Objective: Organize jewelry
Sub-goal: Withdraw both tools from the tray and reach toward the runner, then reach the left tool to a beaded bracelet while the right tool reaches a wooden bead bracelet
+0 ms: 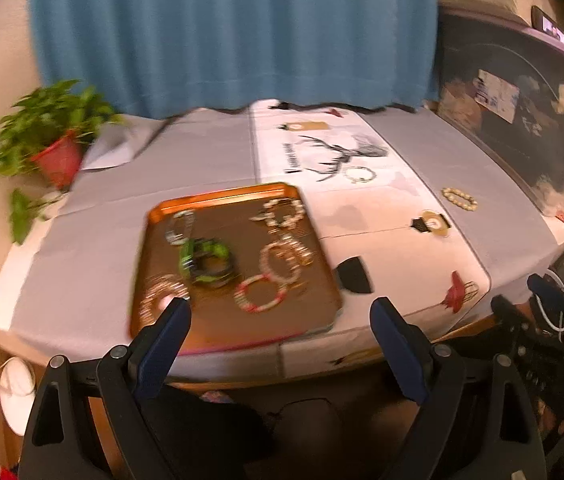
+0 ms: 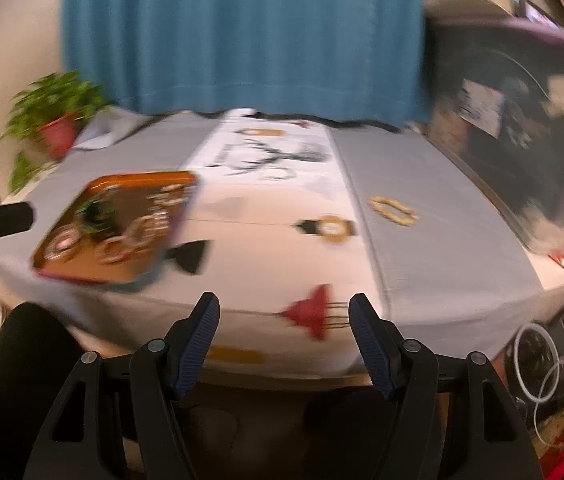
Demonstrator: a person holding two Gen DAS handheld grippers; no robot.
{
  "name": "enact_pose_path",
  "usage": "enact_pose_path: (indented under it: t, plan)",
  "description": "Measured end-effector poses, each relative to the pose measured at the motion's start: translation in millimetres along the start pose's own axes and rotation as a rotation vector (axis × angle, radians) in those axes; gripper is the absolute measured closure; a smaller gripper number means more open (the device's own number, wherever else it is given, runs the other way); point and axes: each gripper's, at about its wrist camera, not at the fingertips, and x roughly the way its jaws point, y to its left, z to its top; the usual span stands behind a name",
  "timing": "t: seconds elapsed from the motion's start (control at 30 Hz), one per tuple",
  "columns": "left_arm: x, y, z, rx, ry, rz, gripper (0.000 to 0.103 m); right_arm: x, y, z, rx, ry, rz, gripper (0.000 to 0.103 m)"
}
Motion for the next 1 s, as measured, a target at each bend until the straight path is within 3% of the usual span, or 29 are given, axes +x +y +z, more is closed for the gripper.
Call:
enact_pose_path:
  t: [0.2,0.23,0.47,0.7,0.9,1.0]
  plan:
    - [64.1,-34.4,47.5,0.008,0.072,-0.077,0.014,52.3,-88.2,22.6,0.082,0.028,-0.104,0.033]
    - [76.4,-39.5,55.7,0.01,0.086,-0.084,0.014,52.3,-88.2,22.6,0.082,0.028,-0.104,0.033]
    - [163.3,-63.6,122.2,-0.016,0.113,-0.053,0.014,135.1,-173.0,65.9,0.204,0.071,-0.137,0.033]
    - [254.7,-81.0,170.6,0.012,0.166,-0.045,0.014,201.0,-196.7,93.6,0.211,0.121,-0.124,0.033]
    - [318.5,-89.6,175.1,0.059,0.272,-0.024,0.014,245.6,-200.6,103.0,0.159,0.172,-0.094,0.033]
    - [334.2,-82.5,175.7,0.014,0.261,-0.033,0.01,256.4,-197.7,100.6,0.119,0.162,-0.093,0.027]
